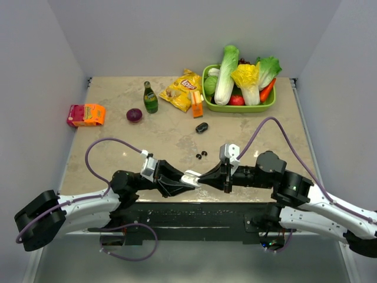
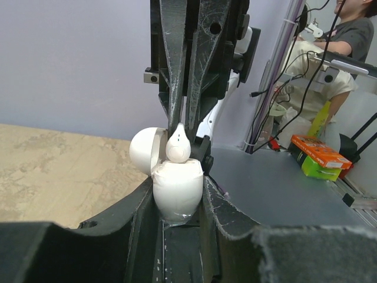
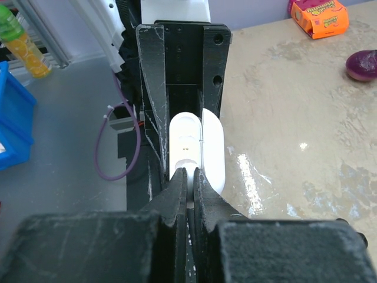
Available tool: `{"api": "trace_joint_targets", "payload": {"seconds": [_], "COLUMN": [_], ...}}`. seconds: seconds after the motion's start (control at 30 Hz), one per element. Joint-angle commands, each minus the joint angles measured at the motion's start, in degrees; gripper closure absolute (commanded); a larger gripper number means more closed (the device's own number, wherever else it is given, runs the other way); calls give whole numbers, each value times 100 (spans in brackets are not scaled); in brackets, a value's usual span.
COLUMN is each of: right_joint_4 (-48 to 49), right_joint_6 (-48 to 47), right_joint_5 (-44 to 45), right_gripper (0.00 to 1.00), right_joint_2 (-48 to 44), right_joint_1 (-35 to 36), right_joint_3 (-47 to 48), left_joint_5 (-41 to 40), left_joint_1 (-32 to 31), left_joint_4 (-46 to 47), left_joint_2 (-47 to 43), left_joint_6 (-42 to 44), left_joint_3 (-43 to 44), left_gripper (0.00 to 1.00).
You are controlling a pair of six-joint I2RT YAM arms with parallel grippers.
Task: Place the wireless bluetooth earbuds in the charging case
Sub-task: Place the earbud in the charging case.
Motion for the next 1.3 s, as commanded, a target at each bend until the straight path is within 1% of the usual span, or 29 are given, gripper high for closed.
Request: {"api": "trace_joint_targets", "payload": {"seconds": [0.0,0.23,0.73,0.77,0.83,0.87,0.97,1.13,1.23,1.27], "right_joint_4": [188,329,294,294,294,302,364,618,636,636], "right_joint_6": [8,78,192,219,271,298,386,491,535,562], "right_joint_5": [234,146,497,515,576,611,734,823,998,1173], "right_gripper": [100,100,99,91,80,72,65,58,55,53], "right_joint_2": [-37,94,77,77,112,103,77,24,-247,-544], "right_joint_1": [30,91,285,285,285,285,285,285,285,285], "right_joint_3": [168,98,-52,-43,-26,-25,-8,-25,80,106], "left_joint_5": [76,-2,-222,-222,-222,-222,-240,-293,-432,-486], "left_joint_1": [34,34,34,34,34,34,34,34,34,34], "left_joint_4": [936,971,875,866,840,831,831,822,629,472], "left_joint_2": [-74,-109,-303,-303,-303,-303,-277,-294,-355,-382], "left_joint_6": [-81,-55,68,68,77,86,95,138,279,331], "left_joint_3": [192,200,253,262,253,253,218,200,139,104], "left_gripper": [100,100,100,100,100,100,100,100,100,100]}}
